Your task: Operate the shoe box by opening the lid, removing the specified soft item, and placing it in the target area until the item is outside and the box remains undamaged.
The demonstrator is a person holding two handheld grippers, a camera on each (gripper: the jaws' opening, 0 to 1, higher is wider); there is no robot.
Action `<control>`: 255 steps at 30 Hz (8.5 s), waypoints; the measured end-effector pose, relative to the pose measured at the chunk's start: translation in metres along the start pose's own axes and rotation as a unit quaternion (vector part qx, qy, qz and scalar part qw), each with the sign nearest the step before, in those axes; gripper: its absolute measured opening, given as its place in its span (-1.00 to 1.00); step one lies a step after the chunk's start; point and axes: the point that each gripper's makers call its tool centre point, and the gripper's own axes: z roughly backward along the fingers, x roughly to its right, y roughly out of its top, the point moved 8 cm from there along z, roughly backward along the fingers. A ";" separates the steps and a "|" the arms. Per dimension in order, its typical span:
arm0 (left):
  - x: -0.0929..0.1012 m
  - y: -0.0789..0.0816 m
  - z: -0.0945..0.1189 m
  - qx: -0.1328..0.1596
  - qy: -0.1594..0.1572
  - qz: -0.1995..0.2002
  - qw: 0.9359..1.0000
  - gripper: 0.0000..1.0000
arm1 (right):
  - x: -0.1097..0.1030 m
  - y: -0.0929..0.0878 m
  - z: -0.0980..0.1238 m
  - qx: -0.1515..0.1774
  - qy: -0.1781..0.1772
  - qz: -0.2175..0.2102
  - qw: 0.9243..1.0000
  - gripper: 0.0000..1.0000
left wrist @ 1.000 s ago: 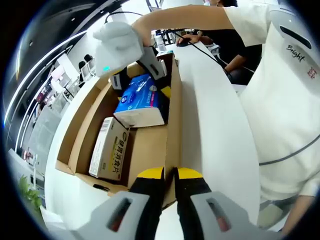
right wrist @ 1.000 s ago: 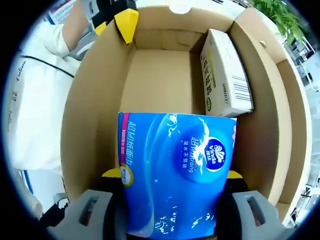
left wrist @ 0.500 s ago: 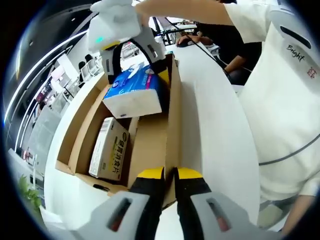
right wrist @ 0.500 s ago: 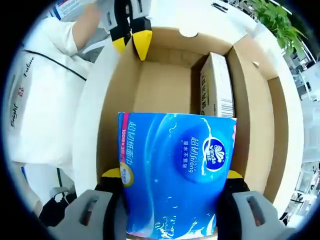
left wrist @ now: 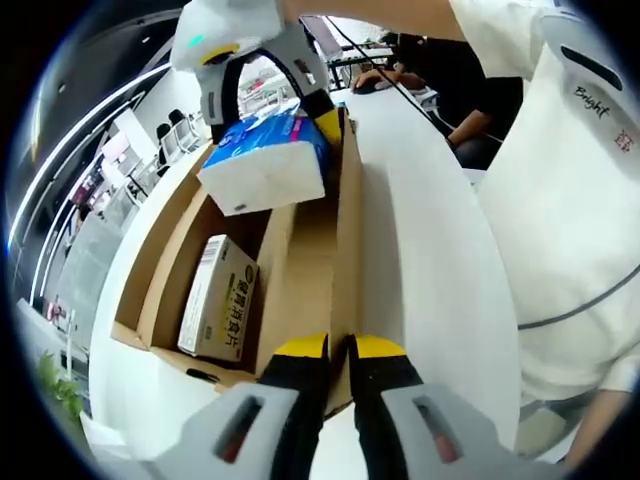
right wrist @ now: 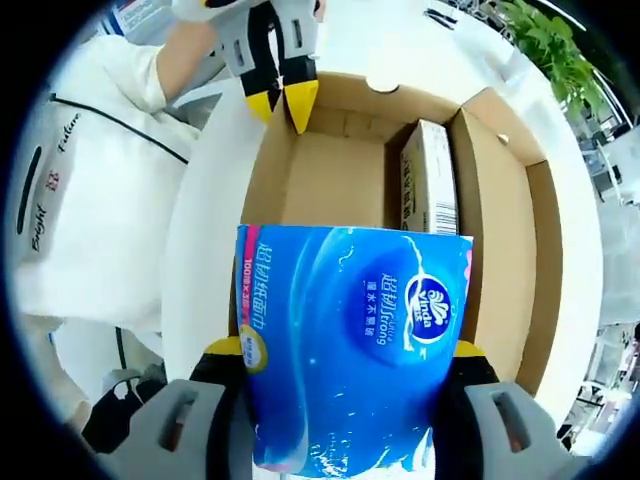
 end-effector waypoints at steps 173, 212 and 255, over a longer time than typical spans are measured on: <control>0.000 0.000 0.000 0.003 0.000 -0.008 1.000 -0.86 | -0.013 -0.175 0.034 -0.057 -0.026 -0.056 0.996 0.42; 0.001 -0.001 0.001 0.007 0.006 -0.009 1.000 -0.85 | -0.015 -0.179 0.030 -0.062 -0.035 -0.036 0.997 0.44; 0.000 -0.003 0.002 0.012 0.005 -0.024 1.000 -0.85 | -0.013 -0.118 0.119 0.095 -0.141 -0.036 0.985 0.12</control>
